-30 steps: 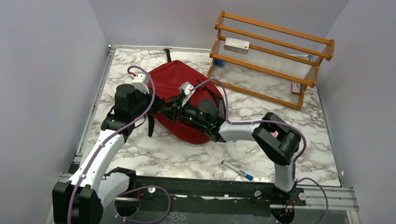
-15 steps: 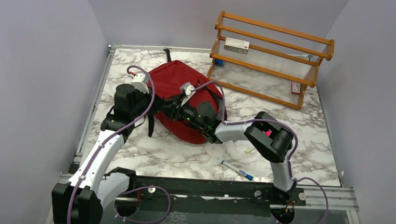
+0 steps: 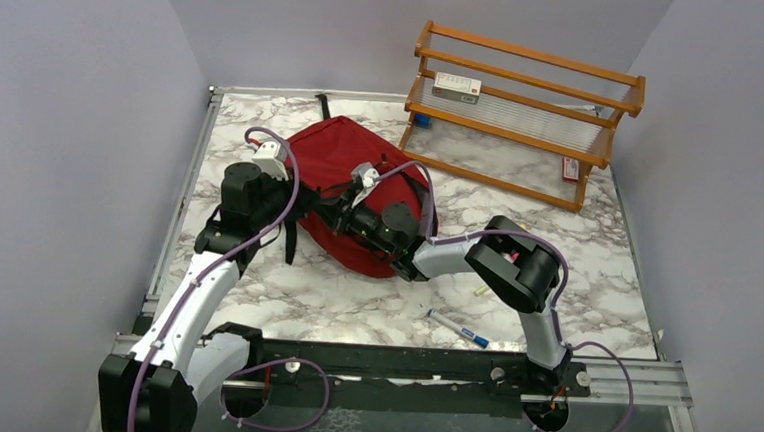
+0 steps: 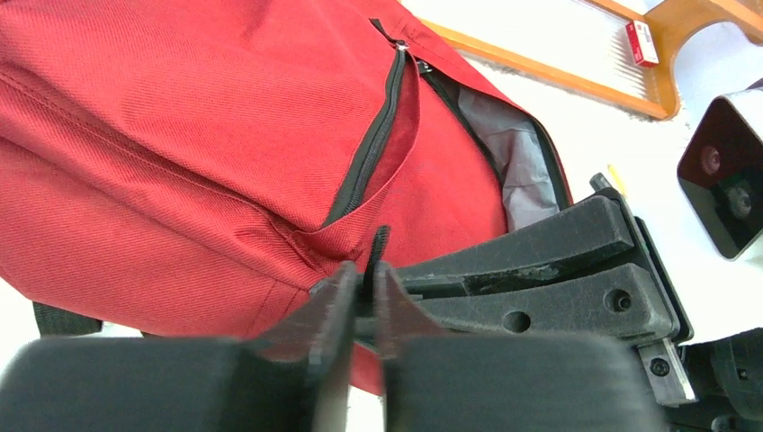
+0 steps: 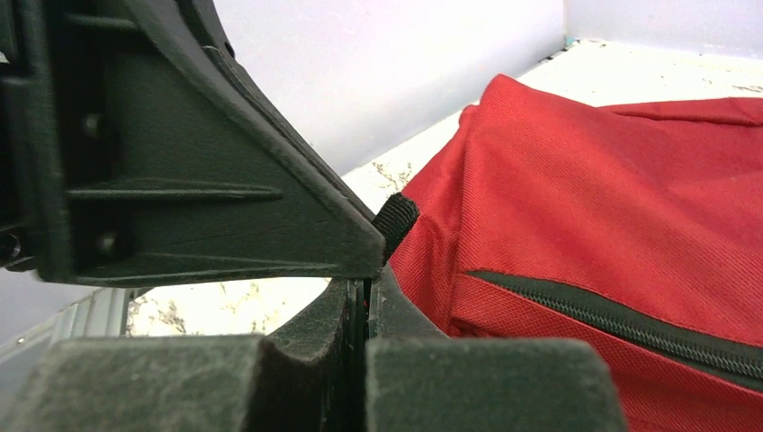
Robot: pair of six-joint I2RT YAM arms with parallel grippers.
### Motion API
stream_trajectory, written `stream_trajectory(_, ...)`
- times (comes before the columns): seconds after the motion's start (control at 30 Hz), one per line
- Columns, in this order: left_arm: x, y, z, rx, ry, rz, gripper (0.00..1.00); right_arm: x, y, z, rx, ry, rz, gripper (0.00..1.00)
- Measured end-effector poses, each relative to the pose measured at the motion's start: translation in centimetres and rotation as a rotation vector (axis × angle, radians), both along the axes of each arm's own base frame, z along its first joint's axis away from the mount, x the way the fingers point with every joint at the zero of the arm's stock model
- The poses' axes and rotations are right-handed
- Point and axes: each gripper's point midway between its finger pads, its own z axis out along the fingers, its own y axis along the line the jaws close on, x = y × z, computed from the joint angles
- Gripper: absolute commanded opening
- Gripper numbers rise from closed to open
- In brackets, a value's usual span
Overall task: Pack the student bag
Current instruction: Zip the student bag at the center of the board.
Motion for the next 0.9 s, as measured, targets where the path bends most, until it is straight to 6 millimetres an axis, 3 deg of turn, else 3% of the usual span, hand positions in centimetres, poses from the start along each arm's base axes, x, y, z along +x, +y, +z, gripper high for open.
stream_trajectory(0.1, 0.0, 0.1, 0.0, 0.001, 0.003, 0.011, 0.48, 0.2, -0.4, -0.4, -0.003, 0.006, -0.018, 0.01)
stream_trajectory(0.2, 0.1, 0.4, -0.1, -0.002, 0.01, 0.031, 0.6, 0.3, -0.7, -0.9, -0.009, 0.011, -0.026, 0.01)
stream_trajectory(0.53, 0.9, 3.4, -1.7, -0.006, 0.084, 0.268, 0.64, 1.9, -1.9, -3.1, -0.043, 0.111, -0.148, 0.01)
stream_trajectory(0.9, -0.1, 4.0, -11.6, -0.046, 0.345, 0.394, 0.64, 2.4, -2.3, -6.0, -0.085, 0.244, -0.195, 0.04)
